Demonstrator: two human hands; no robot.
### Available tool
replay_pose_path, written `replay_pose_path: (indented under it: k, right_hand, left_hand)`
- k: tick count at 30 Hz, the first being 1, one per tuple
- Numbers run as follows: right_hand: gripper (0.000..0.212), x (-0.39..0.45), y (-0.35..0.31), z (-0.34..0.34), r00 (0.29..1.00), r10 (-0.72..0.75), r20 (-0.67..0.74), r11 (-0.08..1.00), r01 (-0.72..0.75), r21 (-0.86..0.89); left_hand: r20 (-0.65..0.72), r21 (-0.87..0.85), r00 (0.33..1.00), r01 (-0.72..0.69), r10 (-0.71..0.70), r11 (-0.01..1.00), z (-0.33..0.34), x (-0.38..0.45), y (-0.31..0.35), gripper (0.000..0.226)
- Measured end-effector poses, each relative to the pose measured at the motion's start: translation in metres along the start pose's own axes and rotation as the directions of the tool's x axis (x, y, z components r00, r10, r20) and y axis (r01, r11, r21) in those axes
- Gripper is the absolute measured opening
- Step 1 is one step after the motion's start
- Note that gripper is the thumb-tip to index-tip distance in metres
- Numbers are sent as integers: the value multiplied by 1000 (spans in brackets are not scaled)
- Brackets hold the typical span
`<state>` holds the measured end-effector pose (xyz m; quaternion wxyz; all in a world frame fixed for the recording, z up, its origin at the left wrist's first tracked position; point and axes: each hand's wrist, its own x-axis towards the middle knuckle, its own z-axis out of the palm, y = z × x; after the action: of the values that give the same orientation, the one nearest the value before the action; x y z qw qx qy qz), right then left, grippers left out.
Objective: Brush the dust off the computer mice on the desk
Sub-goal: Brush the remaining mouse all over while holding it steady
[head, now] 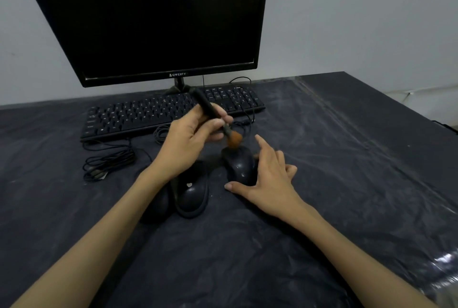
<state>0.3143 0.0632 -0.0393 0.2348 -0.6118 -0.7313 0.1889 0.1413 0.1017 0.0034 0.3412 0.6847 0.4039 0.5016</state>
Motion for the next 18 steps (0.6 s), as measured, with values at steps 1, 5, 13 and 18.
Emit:
replay_pose_path:
  k: [1,5,13,18]
  right_hand:
    - [119,0,0,0,1000,2,-2,1000,-2,1]
    - [120,-1,-2,1,1000,0,-14,1000,0,-19]
    - [123,-2,-2,2,1000,-6,-26,1000,5,-26]
    - [126,0,0,-4,999,-30,32,996,33,-83]
  left_hand:
    - [52,40,999,6,-8,999,0,-1,-1,16]
    - [79,311,996,-58,35,949,-8,-1,-8,16]
    - [128,28,989,77,-80,997,-1,-2,0,16]
    - [49,133,998,33,-39,991,-10,3,-1,16]
